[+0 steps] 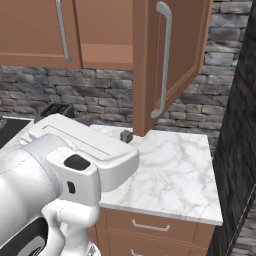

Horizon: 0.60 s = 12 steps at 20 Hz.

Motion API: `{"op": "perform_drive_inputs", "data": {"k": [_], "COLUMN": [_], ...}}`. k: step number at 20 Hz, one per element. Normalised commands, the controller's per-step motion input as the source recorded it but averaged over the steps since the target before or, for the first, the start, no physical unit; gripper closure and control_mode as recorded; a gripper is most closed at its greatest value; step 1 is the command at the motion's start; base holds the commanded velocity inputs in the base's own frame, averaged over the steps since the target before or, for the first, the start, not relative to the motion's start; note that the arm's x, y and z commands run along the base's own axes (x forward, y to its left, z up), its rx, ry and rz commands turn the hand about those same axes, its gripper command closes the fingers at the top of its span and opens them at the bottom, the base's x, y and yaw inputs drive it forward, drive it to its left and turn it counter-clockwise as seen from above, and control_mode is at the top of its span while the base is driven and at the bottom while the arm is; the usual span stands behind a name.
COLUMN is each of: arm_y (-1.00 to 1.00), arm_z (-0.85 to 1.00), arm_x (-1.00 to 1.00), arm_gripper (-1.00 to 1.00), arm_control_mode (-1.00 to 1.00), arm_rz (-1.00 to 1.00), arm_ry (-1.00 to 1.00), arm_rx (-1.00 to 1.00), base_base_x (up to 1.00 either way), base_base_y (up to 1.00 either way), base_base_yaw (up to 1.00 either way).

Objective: Open the cabinet. Pick the soap dispenser and place it next to the sink. Then close the cabinet.

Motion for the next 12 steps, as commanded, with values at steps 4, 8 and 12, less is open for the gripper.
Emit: {"op": "perform_drive_inputs", "data": {"k": [4, 8, 12], "arm_y": [-0.14, 0.0, 0.0], "arm_z": [-0.02, -0.08, -0.01], "arm_x": [0.01, 0.0, 0.05], "arm_gripper": [-1.0, -1.0, -1.0], "arm_control_mode": [-1.0, -1.0, -1.0], "arm_rz": [0.01, 0.05, 0.09], "arm_ry": [0.0, 0.0, 0.0], "arm_rx": [0.09, 0.09, 0.02], "base_base_x": [0.0, 0.0, 0.0], "base_base_y": [0.0, 0.0, 0.0], "base_base_yaw": [0.0, 0.0, 0.0]}}
